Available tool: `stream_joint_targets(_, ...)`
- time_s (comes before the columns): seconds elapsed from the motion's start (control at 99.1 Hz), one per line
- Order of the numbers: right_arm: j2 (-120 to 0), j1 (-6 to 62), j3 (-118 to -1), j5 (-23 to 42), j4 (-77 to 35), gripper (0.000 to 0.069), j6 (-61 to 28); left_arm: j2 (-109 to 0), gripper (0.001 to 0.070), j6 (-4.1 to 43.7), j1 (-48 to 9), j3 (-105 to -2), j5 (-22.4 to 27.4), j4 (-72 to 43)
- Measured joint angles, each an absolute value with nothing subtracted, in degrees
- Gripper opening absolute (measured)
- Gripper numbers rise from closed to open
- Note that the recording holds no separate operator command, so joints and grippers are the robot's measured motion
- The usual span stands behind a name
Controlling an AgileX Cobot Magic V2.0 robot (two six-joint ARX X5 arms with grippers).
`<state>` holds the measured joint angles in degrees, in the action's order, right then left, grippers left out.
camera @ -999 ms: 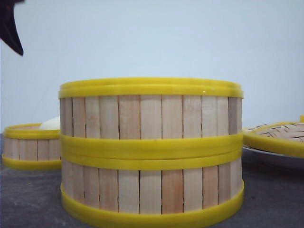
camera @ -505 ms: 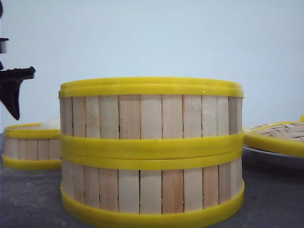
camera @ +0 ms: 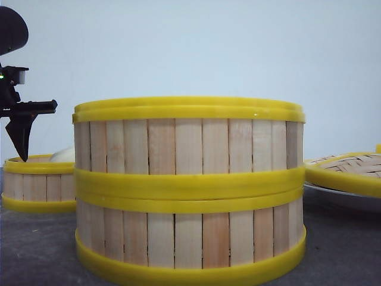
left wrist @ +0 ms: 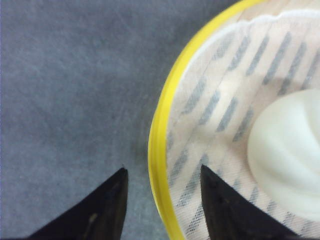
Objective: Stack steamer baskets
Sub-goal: 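Lower the left gripper onto the rim of the basket beside the stack and close, then lift the basket with the left gripper and set it atop the stack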
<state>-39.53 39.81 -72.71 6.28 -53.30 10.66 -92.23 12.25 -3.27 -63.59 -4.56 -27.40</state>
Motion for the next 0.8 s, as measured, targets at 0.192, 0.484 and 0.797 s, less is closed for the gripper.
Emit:
stream_joint_targets(0.192,-39.5,39.8,-72.7,7.7,-53.3,0.0364,10.7,-94.0,0.0249,12.3,-3.2,-63.7,-5.4,-27.9)
stream_joint_targets(0.484,-39.5,39.8,-72.7,7.7,-53.0,0.0364,10.7,-94.8,0.0144,12.7,-3.3,-63.8,-5.8,-28.6)
stream_joint_targets(0.797,-39.5,39.8,-72.7,7.7,-53.0,0.0364,10.7,-94.9,0.0033,14.1,-3.2,-64.0,-6.1,-28.9)
